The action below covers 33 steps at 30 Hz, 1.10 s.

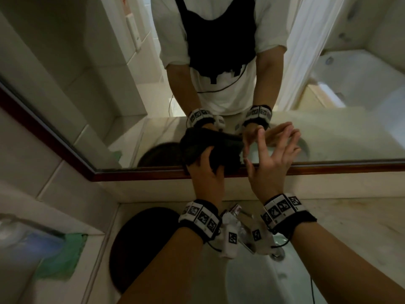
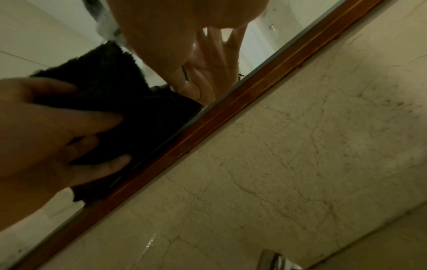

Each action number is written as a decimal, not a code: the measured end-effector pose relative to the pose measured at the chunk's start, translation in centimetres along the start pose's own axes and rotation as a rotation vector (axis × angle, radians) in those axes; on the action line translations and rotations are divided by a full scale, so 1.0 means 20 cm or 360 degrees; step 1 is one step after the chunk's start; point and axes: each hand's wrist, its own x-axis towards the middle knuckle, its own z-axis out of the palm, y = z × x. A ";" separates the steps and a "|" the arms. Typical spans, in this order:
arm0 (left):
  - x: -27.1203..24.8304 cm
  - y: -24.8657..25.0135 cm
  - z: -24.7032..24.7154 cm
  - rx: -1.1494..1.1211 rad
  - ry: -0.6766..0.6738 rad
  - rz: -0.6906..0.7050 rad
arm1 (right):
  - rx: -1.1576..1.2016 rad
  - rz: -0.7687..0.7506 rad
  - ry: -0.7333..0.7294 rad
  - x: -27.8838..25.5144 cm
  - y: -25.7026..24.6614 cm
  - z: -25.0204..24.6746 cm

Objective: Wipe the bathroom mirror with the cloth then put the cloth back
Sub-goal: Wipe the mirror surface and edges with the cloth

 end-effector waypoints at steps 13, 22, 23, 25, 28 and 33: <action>0.16 -0.29 -0.39 0.0111 0.0193 -0.0178 | -0.0106 0.0044 -0.0072 0.00 -0.01 -0.02; 0.24 -0.34 -0.61 0.0226 0.0373 -0.0216 | -0.0097 0.0049 -0.0065 0.00 -0.01 -0.02; 0.24 -0.33 -0.60 0.0208 0.0382 -0.0220 | -0.0096 0.0040 -0.0063 0.00 -0.01 -0.02; 0.22 -0.30 -0.54 0.0179 0.0367 -0.0226 | -0.0091 0.0028 -0.0058 0.00 0.00 -0.02; 0.17 -0.23 -0.40 0.0114 0.0296 -0.0220 | -0.0056 0.0019 -0.0047 0.00 0.00 -0.01; 0.01 -0.03 -0.06 0.0093 0.0024 -0.0001 | -0.0018 -0.0025 -0.0030 -0.01 0.01 -0.02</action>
